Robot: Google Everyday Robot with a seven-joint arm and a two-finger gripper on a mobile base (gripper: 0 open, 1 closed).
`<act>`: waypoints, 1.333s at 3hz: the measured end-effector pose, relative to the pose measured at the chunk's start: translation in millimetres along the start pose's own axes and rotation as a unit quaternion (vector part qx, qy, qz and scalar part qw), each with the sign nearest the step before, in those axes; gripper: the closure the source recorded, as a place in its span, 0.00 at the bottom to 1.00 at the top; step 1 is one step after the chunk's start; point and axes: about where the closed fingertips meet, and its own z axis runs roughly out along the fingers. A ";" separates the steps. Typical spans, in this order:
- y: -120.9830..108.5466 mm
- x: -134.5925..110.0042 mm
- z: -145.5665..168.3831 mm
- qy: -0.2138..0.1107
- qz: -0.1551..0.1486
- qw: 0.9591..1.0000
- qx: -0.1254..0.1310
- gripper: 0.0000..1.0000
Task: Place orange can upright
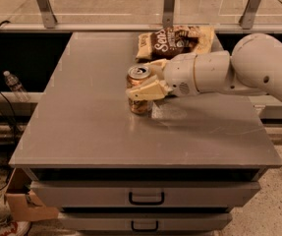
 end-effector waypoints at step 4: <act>5.0 -3.0 6.6 -0.001 -0.002 1.000 -0.007 0.13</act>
Offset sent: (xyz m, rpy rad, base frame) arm -0.0004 0.0017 -0.0003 -0.0001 0.0009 0.0029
